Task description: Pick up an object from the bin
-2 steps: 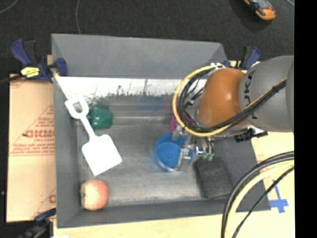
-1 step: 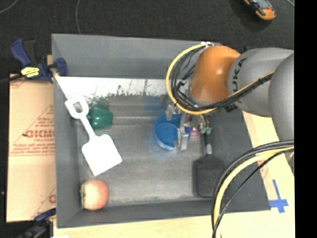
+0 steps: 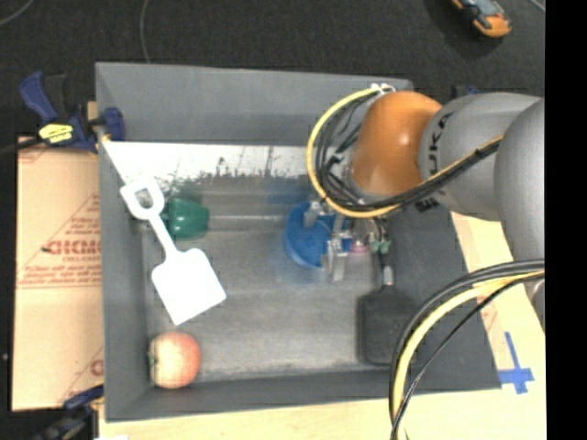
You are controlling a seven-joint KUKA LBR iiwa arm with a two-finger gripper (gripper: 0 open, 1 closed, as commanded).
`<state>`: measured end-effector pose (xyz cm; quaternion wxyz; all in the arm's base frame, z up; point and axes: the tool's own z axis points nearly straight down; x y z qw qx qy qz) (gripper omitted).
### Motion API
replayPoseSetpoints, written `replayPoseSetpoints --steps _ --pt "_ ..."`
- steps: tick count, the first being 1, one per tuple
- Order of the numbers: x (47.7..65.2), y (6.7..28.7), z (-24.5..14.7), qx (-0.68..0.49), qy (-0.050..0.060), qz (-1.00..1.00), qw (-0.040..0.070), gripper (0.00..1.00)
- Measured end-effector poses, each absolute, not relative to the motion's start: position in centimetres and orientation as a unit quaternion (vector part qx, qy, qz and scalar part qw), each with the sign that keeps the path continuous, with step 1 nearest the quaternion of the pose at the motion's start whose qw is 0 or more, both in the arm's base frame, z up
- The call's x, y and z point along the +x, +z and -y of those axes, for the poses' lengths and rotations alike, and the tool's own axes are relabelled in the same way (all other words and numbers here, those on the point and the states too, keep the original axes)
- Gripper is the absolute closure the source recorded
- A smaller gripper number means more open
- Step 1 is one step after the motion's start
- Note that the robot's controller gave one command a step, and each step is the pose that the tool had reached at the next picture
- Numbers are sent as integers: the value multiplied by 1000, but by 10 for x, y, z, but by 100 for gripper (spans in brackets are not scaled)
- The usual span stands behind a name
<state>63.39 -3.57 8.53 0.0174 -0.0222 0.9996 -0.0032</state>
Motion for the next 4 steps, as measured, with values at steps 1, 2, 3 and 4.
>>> replayPoseSetpoints --steps 1,2,3,4 --pt "632 89 38 -21 -3 -1000 20 0" --pt "631 151 28 -233 -8 -972 20 0" --pt "624 111 49 -40 -4 -999 22 0" --pt "598 122 -10 -144 -5 -989 26 0"
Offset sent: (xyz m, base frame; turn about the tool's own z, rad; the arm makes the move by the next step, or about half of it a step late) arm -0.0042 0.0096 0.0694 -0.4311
